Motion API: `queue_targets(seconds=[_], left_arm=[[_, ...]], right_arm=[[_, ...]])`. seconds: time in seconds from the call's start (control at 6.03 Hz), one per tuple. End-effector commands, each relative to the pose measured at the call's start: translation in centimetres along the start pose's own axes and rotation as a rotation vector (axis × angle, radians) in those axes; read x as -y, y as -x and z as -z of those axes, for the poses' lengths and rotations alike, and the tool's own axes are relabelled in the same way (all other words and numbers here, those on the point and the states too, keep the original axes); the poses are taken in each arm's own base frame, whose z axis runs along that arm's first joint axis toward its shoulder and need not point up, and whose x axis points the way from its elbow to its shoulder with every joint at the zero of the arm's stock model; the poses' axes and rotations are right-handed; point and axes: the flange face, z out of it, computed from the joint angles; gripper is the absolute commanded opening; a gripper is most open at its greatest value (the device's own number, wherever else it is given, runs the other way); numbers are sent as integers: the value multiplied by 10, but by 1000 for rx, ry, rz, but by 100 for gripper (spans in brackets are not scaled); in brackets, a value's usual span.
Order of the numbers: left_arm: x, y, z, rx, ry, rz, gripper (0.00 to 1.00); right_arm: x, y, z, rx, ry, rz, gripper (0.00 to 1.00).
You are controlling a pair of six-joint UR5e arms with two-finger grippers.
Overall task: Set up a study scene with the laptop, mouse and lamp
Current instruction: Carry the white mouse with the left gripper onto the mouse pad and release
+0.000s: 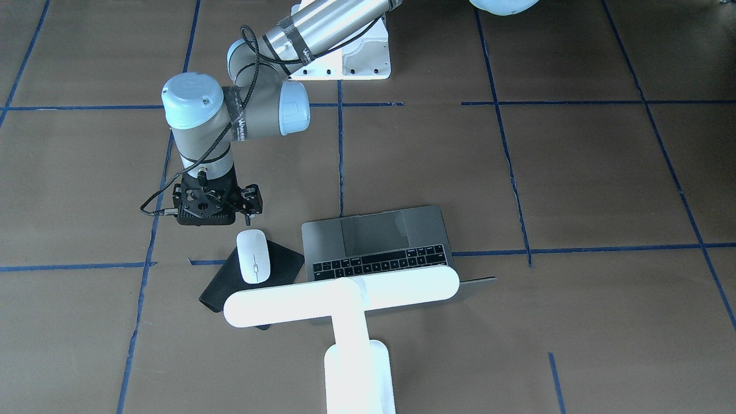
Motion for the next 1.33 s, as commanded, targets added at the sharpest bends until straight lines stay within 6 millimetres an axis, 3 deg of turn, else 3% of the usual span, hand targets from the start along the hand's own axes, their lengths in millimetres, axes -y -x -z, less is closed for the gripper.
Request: queue_targets(seconds=[0.0, 0.17, 0.33, 0.5, 0.83, 1.0, 1.16], left_arm=[[-3, 3, 21, 51, 74, -61, 99], [-10, 27, 22, 64, 83, -153, 99], [-20, 51, 38, 81, 96, -231, 99], [-35, 91, 53, 74, 116, -299, 99], [-66, 202, 89, 74, 119, -437, 99], [-74, 262, 96, 75, 111, -486, 99], [-72, 318, 121, 70, 84, -553, 99]], right_arm=[[1, 1, 1, -1, -5, 5, 100], [1, 1, 1, -1, -5, 5, 100], [1, 1, 1, -1, -6, 8, 100], [1, 1, 1, -1, -6, 8, 100], [1, 1, 1, -1, -6, 8, 100], [1, 1, 1, -1, -5, 7, 100], [1, 1, 0, -2, -4, 8, 100]])
